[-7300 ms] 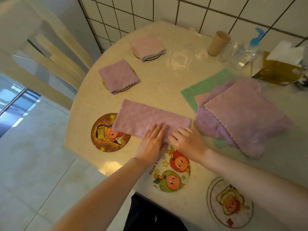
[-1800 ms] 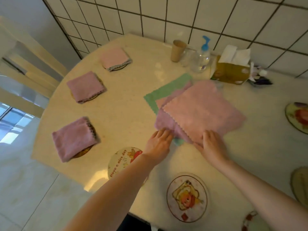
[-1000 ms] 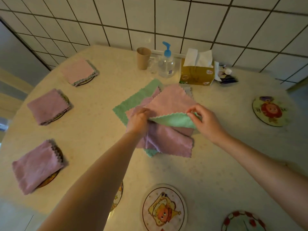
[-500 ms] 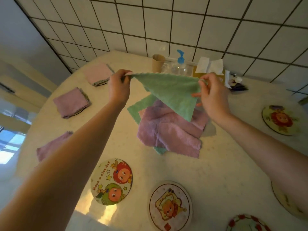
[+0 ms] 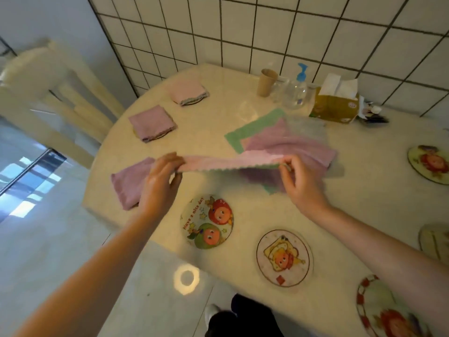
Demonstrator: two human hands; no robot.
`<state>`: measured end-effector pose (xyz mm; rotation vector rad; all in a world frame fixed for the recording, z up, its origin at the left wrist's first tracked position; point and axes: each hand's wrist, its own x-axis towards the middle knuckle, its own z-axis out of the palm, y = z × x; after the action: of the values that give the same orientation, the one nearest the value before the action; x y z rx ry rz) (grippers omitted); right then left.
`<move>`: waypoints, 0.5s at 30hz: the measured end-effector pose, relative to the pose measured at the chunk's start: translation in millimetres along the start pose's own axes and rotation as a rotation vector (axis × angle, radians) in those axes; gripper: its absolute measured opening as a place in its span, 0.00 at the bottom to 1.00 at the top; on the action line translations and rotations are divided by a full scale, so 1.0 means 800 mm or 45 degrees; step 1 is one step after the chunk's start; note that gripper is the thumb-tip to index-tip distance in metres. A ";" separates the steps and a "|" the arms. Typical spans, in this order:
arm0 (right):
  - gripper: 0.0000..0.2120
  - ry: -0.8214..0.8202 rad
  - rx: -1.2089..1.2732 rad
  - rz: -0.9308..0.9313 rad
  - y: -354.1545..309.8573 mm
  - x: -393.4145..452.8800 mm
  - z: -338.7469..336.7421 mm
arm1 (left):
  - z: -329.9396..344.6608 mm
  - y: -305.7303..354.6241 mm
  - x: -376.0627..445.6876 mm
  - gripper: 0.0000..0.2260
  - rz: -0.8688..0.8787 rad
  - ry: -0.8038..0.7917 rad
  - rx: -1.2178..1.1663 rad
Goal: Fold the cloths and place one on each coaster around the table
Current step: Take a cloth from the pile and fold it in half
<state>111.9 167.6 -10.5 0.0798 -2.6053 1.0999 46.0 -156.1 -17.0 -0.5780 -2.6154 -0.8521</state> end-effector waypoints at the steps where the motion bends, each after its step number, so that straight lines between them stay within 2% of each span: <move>1: 0.06 -0.103 -0.009 0.058 0.003 -0.024 0.011 | 0.001 -0.009 -0.029 0.10 0.025 -0.044 0.019; 4: 0.08 -0.389 -0.057 0.210 0.013 -0.101 0.044 | 0.011 -0.037 -0.119 0.15 0.086 -0.230 0.003; 7: 0.09 -0.586 -0.269 0.178 0.025 -0.165 0.072 | 0.022 -0.059 -0.196 0.22 0.138 -0.454 -0.017; 10: 0.13 -0.818 -0.362 0.240 0.033 -0.208 0.084 | 0.027 -0.072 -0.247 0.23 0.184 -0.537 0.023; 11: 0.15 -0.862 -0.404 0.221 0.036 -0.216 0.083 | 0.027 -0.072 -0.255 0.20 0.199 -0.544 0.047; 13: 0.17 -0.854 -0.513 0.129 0.037 -0.229 0.083 | 0.025 -0.071 -0.261 0.06 0.290 -0.536 0.098; 15: 0.18 -0.769 -0.558 0.068 0.036 -0.235 0.079 | 0.023 -0.071 -0.263 0.06 0.325 -0.568 0.103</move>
<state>268.8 130.2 -129.5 0.2811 -3.3418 0.5437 197.9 -244.4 -147.2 -1.1638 -2.8532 -0.5856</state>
